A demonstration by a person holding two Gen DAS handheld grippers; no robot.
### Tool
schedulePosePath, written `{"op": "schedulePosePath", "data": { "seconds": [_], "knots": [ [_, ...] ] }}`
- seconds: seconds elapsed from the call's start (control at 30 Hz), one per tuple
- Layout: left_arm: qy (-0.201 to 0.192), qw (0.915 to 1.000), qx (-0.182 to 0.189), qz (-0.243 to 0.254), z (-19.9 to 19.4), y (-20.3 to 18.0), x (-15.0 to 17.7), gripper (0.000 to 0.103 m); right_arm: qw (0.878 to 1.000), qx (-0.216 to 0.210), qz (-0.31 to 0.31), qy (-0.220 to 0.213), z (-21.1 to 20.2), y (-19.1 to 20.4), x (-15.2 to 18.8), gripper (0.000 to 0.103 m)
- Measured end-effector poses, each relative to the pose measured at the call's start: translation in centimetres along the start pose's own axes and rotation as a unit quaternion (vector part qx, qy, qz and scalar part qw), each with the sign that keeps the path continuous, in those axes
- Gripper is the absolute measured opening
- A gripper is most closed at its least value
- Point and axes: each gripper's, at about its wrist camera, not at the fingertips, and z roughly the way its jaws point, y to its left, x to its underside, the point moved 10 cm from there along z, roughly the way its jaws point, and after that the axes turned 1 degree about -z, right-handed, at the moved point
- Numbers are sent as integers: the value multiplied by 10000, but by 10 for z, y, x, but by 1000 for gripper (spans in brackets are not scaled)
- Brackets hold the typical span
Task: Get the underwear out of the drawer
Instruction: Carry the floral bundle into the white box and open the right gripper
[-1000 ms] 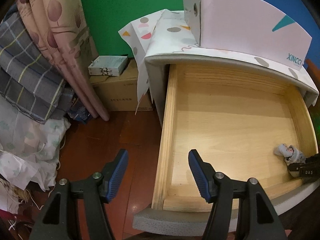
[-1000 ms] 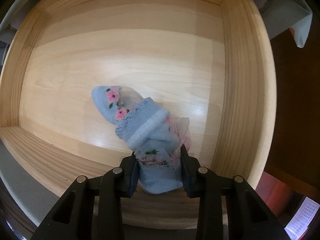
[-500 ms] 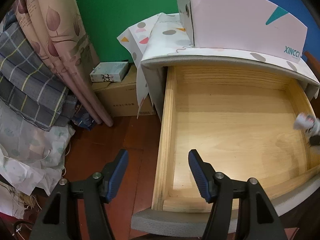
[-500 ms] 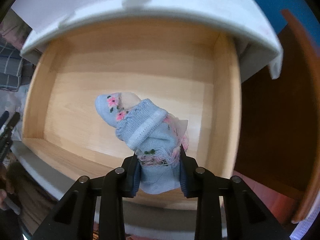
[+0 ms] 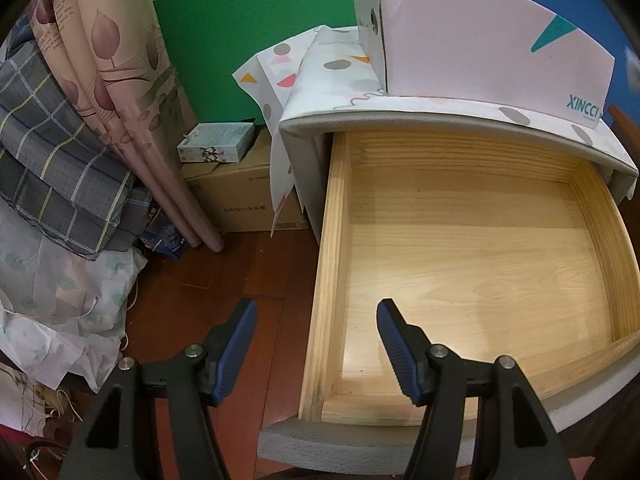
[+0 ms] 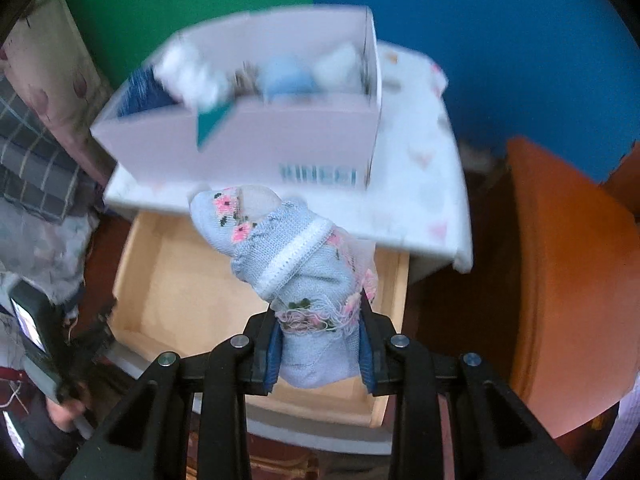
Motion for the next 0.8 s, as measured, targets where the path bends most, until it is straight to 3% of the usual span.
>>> {"op": "schedulePosePath", "data": {
  "seconds": [0.13, 0.37, 0.63, 0.8],
  "knots": [
    [1, 10000, 1, -11, 0, 0, 0, 64, 9994, 54, -21, -337, -21, 8, -43, 28],
    [-10, 10000, -1, -63, 0, 1, 1, 64, 9981, 143, -137, -580, -18, 35, -120, 28],
    [14, 9999, -27, -126, 1, 5, 1, 64, 9982, 283, -288, -450, 15, 61, -164, 29],
    [44, 9998, -24, -187, 2, 7, 1, 64, 9982, 388, -340, -289, 44, 69, -172, 29]
  ]
}}
